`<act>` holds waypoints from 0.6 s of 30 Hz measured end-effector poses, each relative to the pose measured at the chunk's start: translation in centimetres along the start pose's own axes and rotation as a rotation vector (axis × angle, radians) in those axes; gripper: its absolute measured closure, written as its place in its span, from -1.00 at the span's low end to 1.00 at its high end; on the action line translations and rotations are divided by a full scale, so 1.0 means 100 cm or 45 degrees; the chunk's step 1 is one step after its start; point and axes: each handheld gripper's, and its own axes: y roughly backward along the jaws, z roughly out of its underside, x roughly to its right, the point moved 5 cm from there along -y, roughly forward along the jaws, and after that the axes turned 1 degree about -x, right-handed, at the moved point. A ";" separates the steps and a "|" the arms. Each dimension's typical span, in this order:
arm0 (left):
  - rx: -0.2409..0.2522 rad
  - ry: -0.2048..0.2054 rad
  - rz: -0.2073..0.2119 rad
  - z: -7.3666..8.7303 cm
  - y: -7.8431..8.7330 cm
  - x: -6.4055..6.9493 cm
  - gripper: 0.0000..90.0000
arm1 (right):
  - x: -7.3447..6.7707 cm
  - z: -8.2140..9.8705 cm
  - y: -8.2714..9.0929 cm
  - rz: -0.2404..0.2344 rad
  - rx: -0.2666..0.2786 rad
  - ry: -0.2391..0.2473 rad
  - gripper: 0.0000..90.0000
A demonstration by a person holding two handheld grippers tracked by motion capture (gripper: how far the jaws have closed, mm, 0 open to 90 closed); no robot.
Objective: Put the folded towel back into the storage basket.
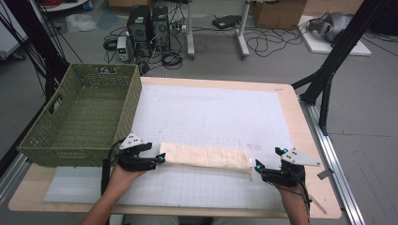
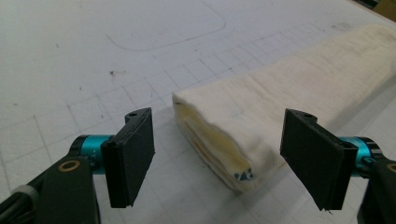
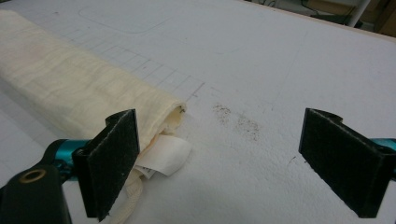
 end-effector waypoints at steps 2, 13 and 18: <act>-0.015 0.001 -0.001 0.002 -0.001 0.000 -0.36 | 0.000 0.000 0.000 -0.001 0.000 0.000 -0.74; -0.109 -0.034 -0.055 0.010 -0.007 0.000 -0.29 | -0.003 0.001 -0.002 -0.016 -0.017 0.011 -0.74; -0.134 -0.051 -0.064 0.012 -0.009 0.001 -0.25 | -0.003 0.001 -0.003 -0.019 -0.020 0.012 -0.74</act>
